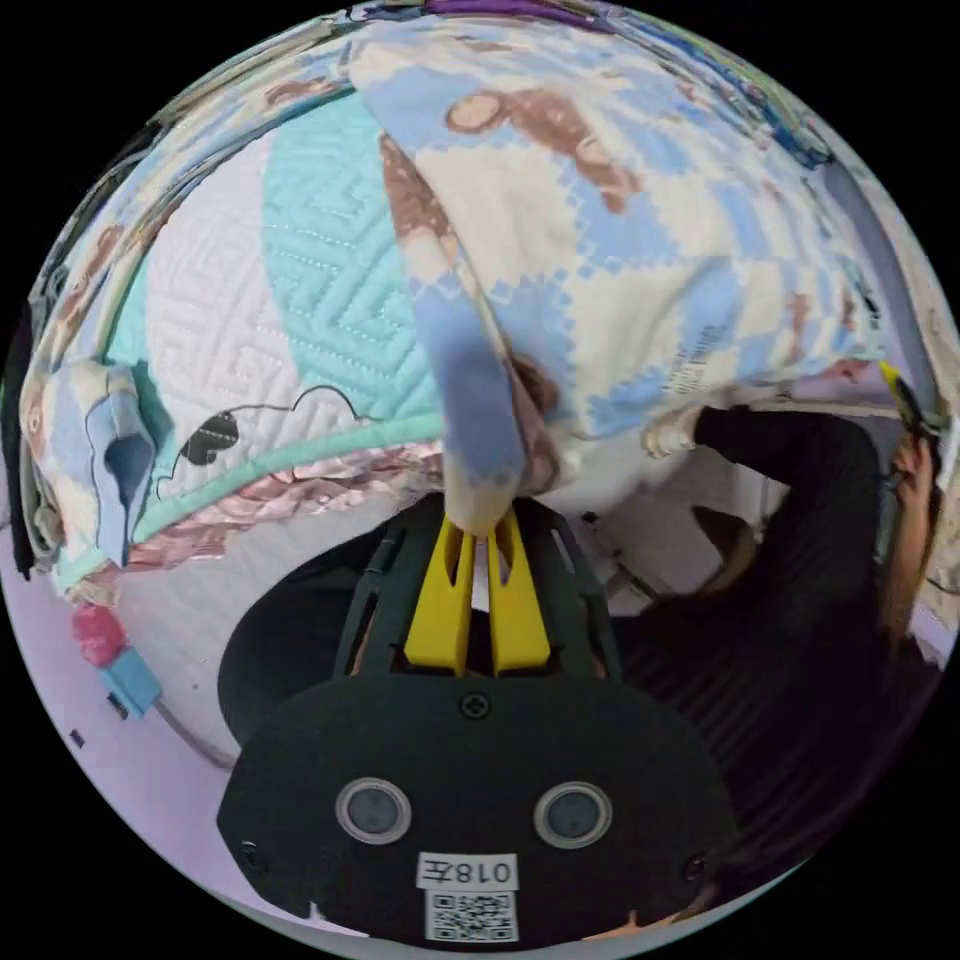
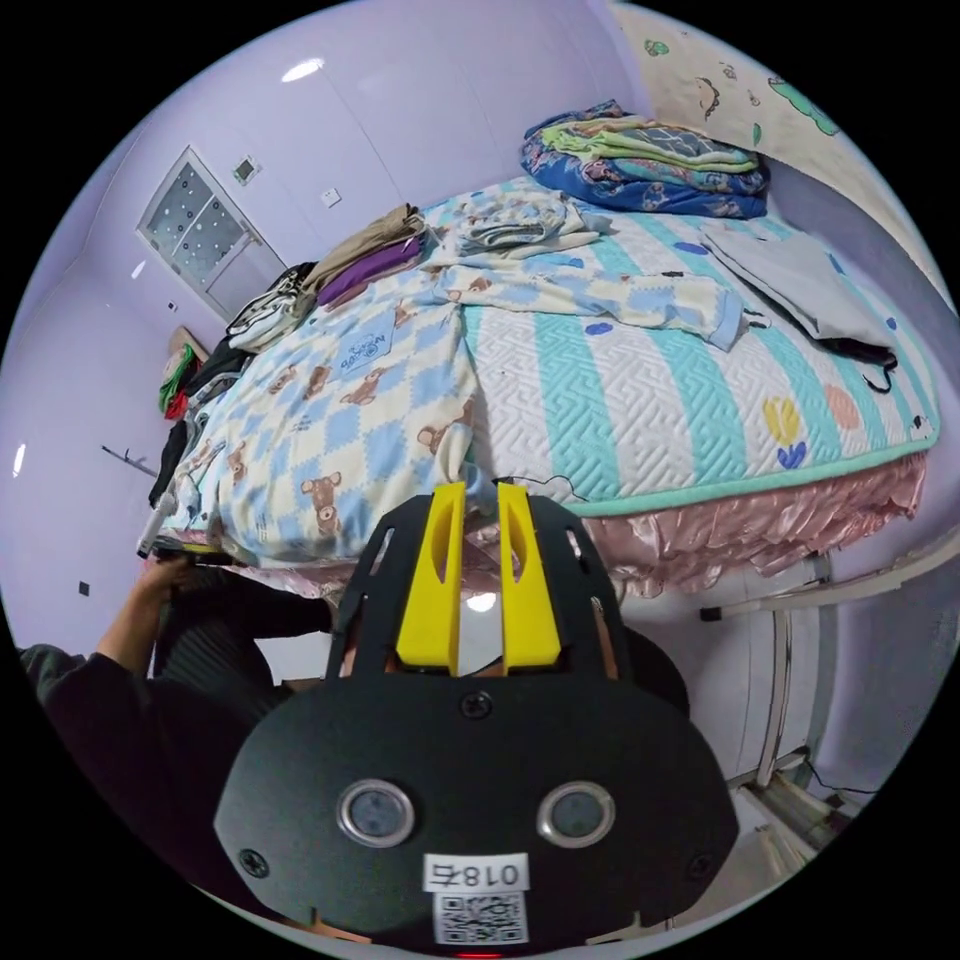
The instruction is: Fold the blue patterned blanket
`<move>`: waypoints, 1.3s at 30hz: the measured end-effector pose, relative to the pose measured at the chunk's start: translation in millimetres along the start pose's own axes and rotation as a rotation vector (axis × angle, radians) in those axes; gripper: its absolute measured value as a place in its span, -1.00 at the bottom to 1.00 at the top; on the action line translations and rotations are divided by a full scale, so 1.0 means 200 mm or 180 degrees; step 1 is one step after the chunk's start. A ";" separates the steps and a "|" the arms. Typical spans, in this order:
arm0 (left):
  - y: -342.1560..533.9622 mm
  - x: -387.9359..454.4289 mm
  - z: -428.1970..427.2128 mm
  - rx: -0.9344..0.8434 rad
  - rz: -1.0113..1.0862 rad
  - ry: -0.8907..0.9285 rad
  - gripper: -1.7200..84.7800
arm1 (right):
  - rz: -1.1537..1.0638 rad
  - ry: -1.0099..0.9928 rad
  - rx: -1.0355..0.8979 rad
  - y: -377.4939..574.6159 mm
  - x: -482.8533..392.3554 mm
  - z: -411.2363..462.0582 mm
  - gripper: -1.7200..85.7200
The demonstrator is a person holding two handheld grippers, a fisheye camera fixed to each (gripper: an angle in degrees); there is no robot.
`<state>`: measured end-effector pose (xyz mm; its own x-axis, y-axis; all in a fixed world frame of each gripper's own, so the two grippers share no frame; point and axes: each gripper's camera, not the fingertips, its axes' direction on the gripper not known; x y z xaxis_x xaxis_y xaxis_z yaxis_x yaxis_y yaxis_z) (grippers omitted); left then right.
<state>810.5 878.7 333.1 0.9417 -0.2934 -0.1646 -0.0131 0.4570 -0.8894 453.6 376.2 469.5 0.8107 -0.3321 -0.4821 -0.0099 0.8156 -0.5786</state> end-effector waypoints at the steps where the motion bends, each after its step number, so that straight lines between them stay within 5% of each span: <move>1: 0.07 -0.03 -0.04 0.0042 0.0106 0.0226 -0.98 | -0.0024 0.0015 -0.0027 0.00 0.00 0.01 -0.82; 6: 0.39 -0.17 -0.15 0.0311 0.0465 0.0769 -0.98 | -0.0212 0.0118 -0.0418 -0.04 -0.01 0.16 -0.79; 14: 0.88 -0.47 -0.31 0.1497 0.0652 0.1737 -0.98 | -0.0763 0.0130 -0.0871 -0.12 -0.07 0.33 -0.74; 32: 1.29 -0.81 -0.43 0.2385 0.0605 0.2172 -0.98 | -0.1605 0.0632 -0.0719 -0.17 -0.29 0.48 -0.72; 39: 1.41 -0.87 -0.54 0.2593 0.0541 0.2247 -0.98 | -0.1789 0.0352 -0.1043 -0.21 -0.34 0.48 -0.93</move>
<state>606.0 967.9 65.7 0.5401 -0.4707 -0.6977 0.3467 0.8798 -0.3252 454.8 409.4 589.1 0.6797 -0.7262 -0.1029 0.2055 0.3232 -0.9238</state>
